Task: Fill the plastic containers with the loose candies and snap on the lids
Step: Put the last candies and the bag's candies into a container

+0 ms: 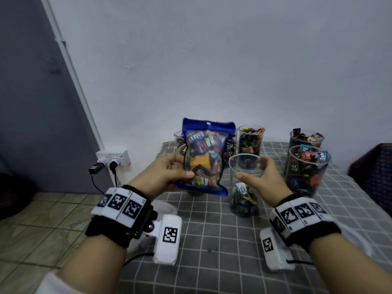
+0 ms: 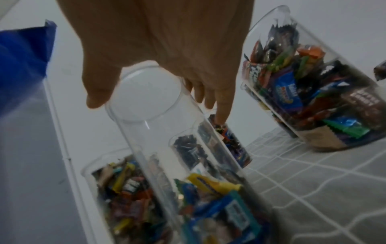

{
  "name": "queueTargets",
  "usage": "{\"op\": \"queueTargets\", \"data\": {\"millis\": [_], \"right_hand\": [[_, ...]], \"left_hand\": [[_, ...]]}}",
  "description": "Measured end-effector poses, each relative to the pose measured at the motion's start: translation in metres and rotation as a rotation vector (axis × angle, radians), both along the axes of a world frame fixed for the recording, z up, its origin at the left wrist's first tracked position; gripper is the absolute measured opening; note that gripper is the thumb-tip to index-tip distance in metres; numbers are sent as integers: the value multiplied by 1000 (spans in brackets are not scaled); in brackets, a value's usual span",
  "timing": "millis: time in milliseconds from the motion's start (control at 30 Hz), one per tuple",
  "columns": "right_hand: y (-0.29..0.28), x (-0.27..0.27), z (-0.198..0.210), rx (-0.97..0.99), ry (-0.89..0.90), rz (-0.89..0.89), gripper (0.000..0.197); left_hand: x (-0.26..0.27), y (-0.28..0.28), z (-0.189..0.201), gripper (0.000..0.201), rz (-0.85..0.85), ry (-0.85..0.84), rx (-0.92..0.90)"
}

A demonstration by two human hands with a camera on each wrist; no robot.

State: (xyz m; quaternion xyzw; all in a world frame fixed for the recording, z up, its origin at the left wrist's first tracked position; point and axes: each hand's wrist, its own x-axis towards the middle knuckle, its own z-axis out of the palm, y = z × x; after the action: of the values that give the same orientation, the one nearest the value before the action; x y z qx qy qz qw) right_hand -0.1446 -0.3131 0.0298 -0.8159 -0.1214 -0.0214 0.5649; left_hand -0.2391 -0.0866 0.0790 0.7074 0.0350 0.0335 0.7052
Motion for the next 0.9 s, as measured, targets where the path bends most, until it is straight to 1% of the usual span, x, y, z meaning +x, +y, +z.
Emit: {"op": "queueTargets", "data": {"millis": [67, 100, 133, 167, 200, 233, 267, 300, 333, 367, 433, 500, 567, 600, 633, 700, 733, 767, 800, 900], "right_hand": [[-4, -5, 9, -84, -49, -19, 94], [-6, -10, 16, -76, -94, -55, 90], [-8, -17, 26, -13, -155, -93, 77], [-10, -24, 35, 90, -216, -106, 54], [-12, -31, 45, 177, -236, -73, 28], [-12, -37, 52, 203, -200, 2, 16], [-13, -40, 56, 140, -135, 99, 23], [-13, -42, 56, 22, -49, 192, 30], [-12, -44, 55, -72, 25, 271, 30], [-12, -45, 53, -105, 89, 323, 24], [-11, -48, 46, -57, 218, 393, 12], [-12, -50, 41, -12, 294, 421, 12], [-11, -52, 38, 15, 307, 430, 15], [-10, -54, 36, 25, 296, 426, 16], [-8, -55, 34, 34, 283, 410, 19], [-3, -56, 28, 46, 252, 370, 24], [0, -56, 25, 47, 242, 355, 24], [3, -56, 20, 41, 241, 349, 25], [6, -56, 15, 30, 243, 349, 25], [17, -58, 1, 19, 256, 375, 19]], "left_hand": [[-4, -4, -13, 37, -91, 26, -10], [-6, -5, -19, 40, -131, 44, -7], [-7, -6, -25, 40, -162, 57, -5], [-8, -8, -30, 38, -185, 64, -8], [-8, -9, -36, 37, -198, 71, -19], [-8, -11, -40, 36, -205, 76, -35], [-7, -13, -45, 35, -207, 81, -47], [-6, -15, -49, 36, -210, 84, -51], [-5, -17, -53, 38, -217, 100, -51], [-3, -20, -58, 41, -224, 125, -44], [-2, -24, -64, 41, -237, 170, -9], [-1, -27, -70, 37, -242, 190, 23], [-1, -32, -73, 32, -234, 185, 77], [0, -34, -74, 28, -198, 165, 127], [-1, -37, -74, 23, -130, 132, 181], [0, -42, -72, 16, 59, 22, 268], [0, -46, -70, 16, 132, -31, 272], [-1, -50, -67, 20, 170, -67, 254], [-2, -55, -64, 24, 174, -80, 227], [-2, -73, -57, 33, 102, -30, 185]]}}
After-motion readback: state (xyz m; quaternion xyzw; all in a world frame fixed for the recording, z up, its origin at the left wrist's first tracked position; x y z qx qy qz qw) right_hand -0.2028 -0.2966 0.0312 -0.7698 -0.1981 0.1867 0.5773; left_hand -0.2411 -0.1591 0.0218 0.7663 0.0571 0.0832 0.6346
